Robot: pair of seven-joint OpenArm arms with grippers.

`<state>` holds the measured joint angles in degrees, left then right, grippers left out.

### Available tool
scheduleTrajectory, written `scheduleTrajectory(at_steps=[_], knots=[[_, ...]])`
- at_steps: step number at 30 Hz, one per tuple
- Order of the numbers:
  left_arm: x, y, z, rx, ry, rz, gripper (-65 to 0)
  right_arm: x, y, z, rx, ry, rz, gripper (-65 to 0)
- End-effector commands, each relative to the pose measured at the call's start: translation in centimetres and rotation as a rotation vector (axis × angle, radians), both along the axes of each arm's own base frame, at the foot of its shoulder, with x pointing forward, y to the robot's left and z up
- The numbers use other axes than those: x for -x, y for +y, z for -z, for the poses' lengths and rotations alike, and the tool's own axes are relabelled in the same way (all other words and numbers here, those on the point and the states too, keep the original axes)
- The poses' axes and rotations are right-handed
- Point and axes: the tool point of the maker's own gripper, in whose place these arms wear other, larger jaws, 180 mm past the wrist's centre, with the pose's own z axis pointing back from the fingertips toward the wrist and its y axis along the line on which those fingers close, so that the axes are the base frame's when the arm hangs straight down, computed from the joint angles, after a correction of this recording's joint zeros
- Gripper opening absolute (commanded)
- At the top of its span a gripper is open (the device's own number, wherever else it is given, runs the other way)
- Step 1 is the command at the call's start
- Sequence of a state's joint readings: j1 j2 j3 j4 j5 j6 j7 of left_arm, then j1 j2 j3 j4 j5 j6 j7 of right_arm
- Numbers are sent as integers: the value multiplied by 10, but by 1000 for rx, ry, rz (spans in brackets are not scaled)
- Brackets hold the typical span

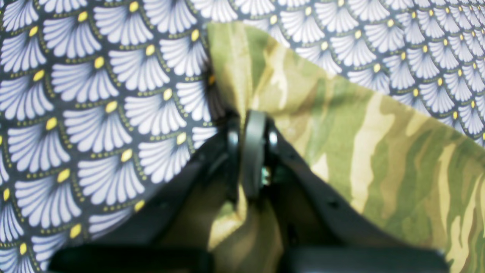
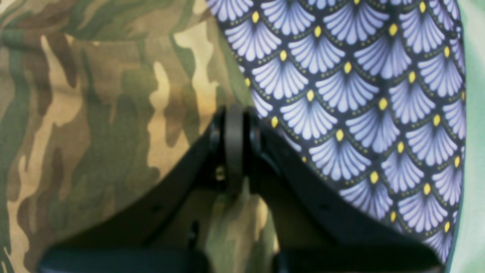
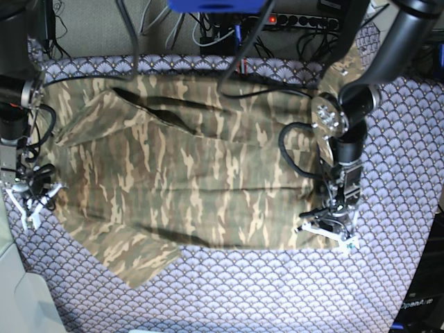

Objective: Fold the T-shirt properly

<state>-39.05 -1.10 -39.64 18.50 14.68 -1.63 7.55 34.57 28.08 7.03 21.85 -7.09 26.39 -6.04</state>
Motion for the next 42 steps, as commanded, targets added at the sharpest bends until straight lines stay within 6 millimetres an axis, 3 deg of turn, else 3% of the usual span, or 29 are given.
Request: scheduleTrajectory(at_steps=[1, 4, 7, 10, 13, 16, 19, 22, 25, 27, 31, 34, 37, 42], knots=[[27, -13, 31, 45, 162, 18, -650, -6, -19, -17, 34, -23, 20, -650], [27, -13, 31, 45, 162, 18, -650, -7, -21, -20, 29, -38, 28, -650], [27, -14, 31, 46, 162, 19, -650, -15, -29, -40, 27, -106, 55, -650], [23, -28, 29, 59, 150, 33, -650, -9, -39, -53, 72, -129, 57, -650], [21, -27, 16, 27, 89, 12, -650, -5, -38, -74, 151, -153, 23, -650], [18, -29, -8, -20, 1, 6, -650, 2, -21, -81, 198, -152, -18, -650], [19, -40, -11, -30, 8, 74, -650, 7, -18, -73, 199, -115, -19, -623], [21, -39, -9, -23, 28, 80, -650, 4, -17, -64, 180, -88, -9, -501], [22, -24, -10, -45, 30, 67, -650, 3, -21, -58, 214, -51, -13, -371], [23, -21, -10, -49, 31, 66, -650, 1, -17, -53, 221, -32, -18, -323], [24, -20, -9, -49, 34, 66, -650, -8, -24, -54, 156, -28, 16, -310], [25, -21, -7, -47, 39, 67, -650, -20, -15, -58, 2, -34, -9, -311], [26, -22, -6, -46, 42, 68, -650, -24, -29, -65, -128, -60, 61, -310], [29, -22, -2, -46, 49, 68, -650, -27, -28, -65, -171, -63, 80, -310]])
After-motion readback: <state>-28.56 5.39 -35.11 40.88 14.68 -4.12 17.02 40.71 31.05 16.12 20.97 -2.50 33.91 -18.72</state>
